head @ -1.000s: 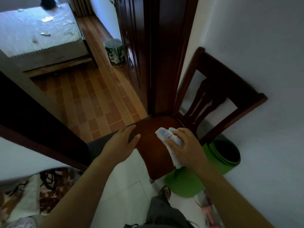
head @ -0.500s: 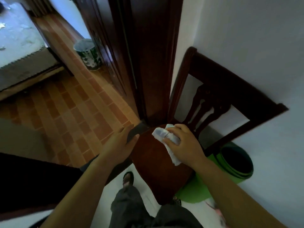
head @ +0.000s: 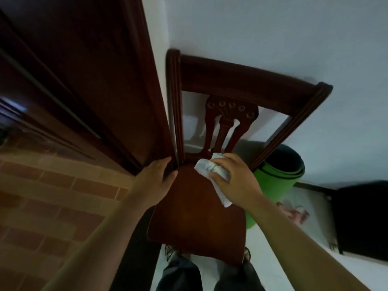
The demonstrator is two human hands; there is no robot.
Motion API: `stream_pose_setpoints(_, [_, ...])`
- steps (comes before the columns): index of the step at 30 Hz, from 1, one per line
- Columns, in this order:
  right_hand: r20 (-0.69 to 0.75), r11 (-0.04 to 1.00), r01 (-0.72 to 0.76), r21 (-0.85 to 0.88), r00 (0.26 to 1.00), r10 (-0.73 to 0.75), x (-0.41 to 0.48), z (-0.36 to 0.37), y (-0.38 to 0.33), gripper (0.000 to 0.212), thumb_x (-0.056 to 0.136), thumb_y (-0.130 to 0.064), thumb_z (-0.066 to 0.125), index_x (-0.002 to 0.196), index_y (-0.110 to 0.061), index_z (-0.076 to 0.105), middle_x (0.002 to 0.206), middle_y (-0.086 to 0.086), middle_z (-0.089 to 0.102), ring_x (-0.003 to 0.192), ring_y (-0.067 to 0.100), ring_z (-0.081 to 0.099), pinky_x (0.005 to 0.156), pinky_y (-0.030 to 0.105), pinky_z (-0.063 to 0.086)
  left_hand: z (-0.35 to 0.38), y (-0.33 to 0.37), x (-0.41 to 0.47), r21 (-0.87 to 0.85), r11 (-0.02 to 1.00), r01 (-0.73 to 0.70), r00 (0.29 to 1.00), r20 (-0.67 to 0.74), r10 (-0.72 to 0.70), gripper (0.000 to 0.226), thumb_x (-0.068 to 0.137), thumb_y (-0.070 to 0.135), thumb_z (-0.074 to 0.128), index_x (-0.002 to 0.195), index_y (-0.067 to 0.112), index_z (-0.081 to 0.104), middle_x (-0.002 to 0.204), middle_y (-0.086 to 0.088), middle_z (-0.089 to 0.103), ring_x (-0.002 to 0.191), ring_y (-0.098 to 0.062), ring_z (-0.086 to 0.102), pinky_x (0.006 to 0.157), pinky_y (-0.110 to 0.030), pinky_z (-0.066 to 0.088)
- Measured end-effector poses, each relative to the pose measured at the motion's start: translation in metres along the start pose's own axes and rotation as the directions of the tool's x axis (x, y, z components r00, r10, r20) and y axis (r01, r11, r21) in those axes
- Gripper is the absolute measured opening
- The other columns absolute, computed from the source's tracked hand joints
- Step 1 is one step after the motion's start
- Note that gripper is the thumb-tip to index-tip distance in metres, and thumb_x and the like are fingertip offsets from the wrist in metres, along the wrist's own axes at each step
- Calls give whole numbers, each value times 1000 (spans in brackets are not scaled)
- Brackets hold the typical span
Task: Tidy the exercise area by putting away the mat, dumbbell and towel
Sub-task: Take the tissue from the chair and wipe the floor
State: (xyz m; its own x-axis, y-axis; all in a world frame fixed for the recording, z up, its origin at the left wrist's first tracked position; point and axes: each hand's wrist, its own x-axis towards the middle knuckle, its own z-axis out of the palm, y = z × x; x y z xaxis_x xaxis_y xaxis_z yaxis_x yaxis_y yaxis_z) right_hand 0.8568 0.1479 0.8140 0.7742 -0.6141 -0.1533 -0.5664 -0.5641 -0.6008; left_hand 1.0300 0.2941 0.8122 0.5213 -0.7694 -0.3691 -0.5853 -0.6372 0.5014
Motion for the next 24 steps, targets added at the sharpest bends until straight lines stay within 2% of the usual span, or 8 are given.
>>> stream_pose_setpoints(4, [-3, 993, -107, 39, 994, 107, 4, 40, 42, 36, 90, -47, 50, 123, -33, 55, 132, -11, 44, 111, 9, 49, 87, 24, 42, 43, -14, 37, -8, 999, -54, 997, 58, 54, 54, 96, 44, 39, 145, 24, 27, 149, -3, 34, 135, -19, 35, 108, -38, 34])
stream_pose_setpoints(10, [11, 974, -202, 99, 979, 202, 14, 150, 129, 38, 92, -47, 48, 125, -31, 54, 136, -10, 43, 115, 9, 48, 84, 20, 35, 163, -55, 81, 62, 994, -86, 980, 185, 73, 55, 95, 46, 39, 144, 28, 25, 151, 2, 30, 136, -15, 32, 108, -36, 34])
stream_pose_setpoints(16, [34, 956, -277, 99, 961, 275, 29, 234, 192, 37, 90, -47, 50, 122, -29, 54, 135, -8, 44, 115, 15, 50, 86, 32, 47, 250, -94, 124, 140, 984, -112, 961, 268, 71, 57, 94, 47, 38, 145, 29, 21, 152, 1, 26, 137, -20, 30, 107, -41, 35])
stream_pose_setpoints(20, [23, 960, -275, 43, 961, 274, 37, 272, 224, 35, 89, -44, 52, 120, -29, 55, 136, -8, 43, 116, 14, 48, 86, 34, 47, 300, -115, 140, 215, 958, -189, 940, 323, 113, 66, 93, 49, 40, 147, 30, 8, 157, 4, 10, 144, -20, 11, 112, -41, 24])
stream_pose_setpoints(24, [-63, 959, -281, -40, 958, 279, 34, 306, 254, 36, 89, -42, 54, 122, -28, 56, 139, -3, 40, 126, 19, 39, 97, 42, 42, 338, -141, 146, 314, 925, -213, 952, 281, 124, 73, 92, 51, 40, 148, 29, -1, 158, 3, -6, 145, -18, -4, 114, -43, 12])
